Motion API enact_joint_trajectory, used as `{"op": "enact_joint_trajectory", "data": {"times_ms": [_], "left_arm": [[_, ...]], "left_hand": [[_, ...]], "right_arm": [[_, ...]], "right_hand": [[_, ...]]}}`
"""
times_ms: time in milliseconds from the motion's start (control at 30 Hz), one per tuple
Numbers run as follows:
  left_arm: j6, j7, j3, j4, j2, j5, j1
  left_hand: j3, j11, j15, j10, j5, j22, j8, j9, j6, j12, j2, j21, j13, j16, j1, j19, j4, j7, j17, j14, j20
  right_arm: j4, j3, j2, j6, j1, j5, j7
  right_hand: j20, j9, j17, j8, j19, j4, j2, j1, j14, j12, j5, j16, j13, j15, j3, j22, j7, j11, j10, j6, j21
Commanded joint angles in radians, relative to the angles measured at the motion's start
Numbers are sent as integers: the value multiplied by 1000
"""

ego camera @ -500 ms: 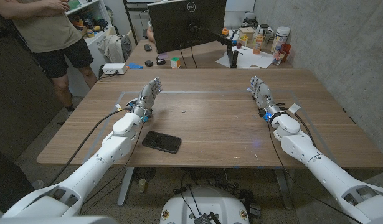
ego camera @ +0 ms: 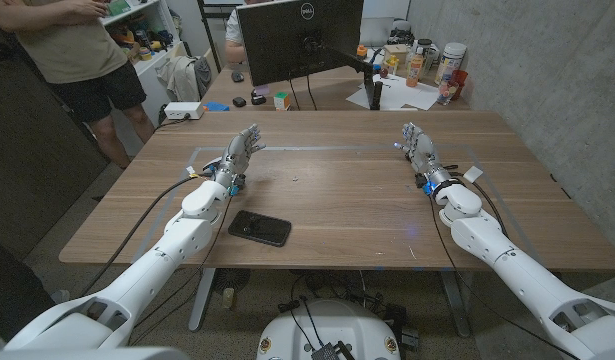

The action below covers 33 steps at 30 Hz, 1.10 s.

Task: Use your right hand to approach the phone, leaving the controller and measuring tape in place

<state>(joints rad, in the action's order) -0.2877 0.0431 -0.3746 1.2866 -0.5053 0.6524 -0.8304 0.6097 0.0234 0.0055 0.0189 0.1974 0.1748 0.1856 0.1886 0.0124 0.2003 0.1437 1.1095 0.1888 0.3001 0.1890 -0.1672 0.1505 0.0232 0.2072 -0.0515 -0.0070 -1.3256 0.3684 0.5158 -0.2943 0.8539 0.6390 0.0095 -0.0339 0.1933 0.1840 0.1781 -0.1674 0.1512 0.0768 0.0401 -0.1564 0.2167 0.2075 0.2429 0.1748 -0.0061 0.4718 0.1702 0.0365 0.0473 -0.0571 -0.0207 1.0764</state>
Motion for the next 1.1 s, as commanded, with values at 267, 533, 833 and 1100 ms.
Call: {"op": "enact_joint_trajectory", "data": {"times_ms": [267, 533, 833, 1100], "left_arm": [[7, 12, -6, -16, 2, 0, 13], [9, 25, -12, -35, 7, -1, 27], [6, 37, -16, -59, 12, -3, 44], [3, 54, -20, -80, 16, -2, 58]], "left_hand": [[6, 10, -4, 0, 5, 1, 7, 1, 2, 4, 51, 1, 2, 5, 8, -44, -2, 10, 5, -9, 0], [6, 10, -3, 0, 4, 1, 7, 1, 2, 4, 51, 0, 2, 5, 8, -46, -1, 11, 5, -10, 6], [6, 10, -3, 0, 4, 1, 7, 1, 2, 4, 51, -1, 2, 5, 7, -45, -1, 11, 5, -11, 9], [6, 10, -2, 0, 4, 1, 7, 1, 2, 4, 52, -2, 2, 5, 7, -45, -1, 11, 5, -10, 10]], "right_arm": [[-235, -7, 68, 20, 134, -164, -220], [-357, 1, 96, 69, 199, -257, -308], [-447, 22, 103, 120, 245, -339, -369], [-528, 40, 107, 165, 287, -421, -420]], "right_hand": [[122, 2, 1, 25, -27, -29, 73, 7, 102, 19, -9, 25, 2, 44, -32, 3, 6, 20, 79, 69, -8], [236, 3, 1, 22, 20, -42, 54, 4, 160, 24, -13, 32, 3, 84, -56, 4, -3, 13, 133, 96, -20], [247, 3, -1, 23, 36, -52, 34, 3, 183, 27, -14, 32, 3, 103, -73, 5, -19, 17, 159, 112, -30], [248, 3, -2, 23, 39, -57, 31, 5, 186, 22, -14, 27, 3, 126, -77, 5, -27, 13, 158, 119, -38]]}}
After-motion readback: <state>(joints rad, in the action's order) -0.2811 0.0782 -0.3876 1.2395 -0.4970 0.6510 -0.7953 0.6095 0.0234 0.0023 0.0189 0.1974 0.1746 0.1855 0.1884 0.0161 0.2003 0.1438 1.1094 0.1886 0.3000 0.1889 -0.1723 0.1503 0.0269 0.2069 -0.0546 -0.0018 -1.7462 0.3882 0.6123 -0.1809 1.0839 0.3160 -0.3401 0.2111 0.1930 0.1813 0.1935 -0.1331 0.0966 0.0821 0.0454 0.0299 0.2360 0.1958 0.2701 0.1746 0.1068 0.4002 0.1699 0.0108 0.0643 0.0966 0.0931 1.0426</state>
